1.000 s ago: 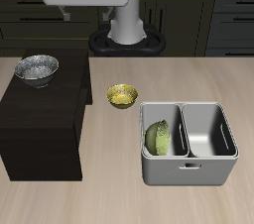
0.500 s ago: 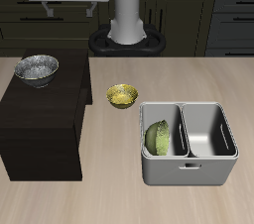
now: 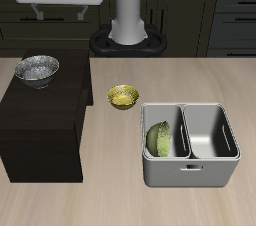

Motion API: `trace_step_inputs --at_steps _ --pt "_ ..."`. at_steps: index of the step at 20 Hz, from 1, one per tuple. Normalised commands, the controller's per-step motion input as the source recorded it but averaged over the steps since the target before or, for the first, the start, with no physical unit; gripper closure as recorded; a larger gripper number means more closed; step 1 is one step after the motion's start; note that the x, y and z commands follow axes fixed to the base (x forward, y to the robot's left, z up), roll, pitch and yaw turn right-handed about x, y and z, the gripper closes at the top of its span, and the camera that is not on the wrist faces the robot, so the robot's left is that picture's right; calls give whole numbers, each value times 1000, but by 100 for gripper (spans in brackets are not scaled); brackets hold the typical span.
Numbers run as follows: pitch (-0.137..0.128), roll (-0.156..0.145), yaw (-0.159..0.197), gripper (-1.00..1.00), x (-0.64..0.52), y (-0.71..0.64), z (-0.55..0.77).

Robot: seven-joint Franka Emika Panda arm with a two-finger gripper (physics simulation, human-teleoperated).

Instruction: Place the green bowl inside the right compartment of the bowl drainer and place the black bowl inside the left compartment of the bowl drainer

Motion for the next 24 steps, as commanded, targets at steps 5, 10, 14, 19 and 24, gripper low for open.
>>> trace_step_inputs --at_steps 5,10,14,19,24 --pt "17 1 -12 -100 98 -62 -208" --pt "23 5 -16 -100 14 -27 -246" --pt "-7 47 22 -100 -115 133 -215" --pt "6 -21 -15 -100 20 -84 -127" --pt "12 -32 -32 -100 75 -206 -163"
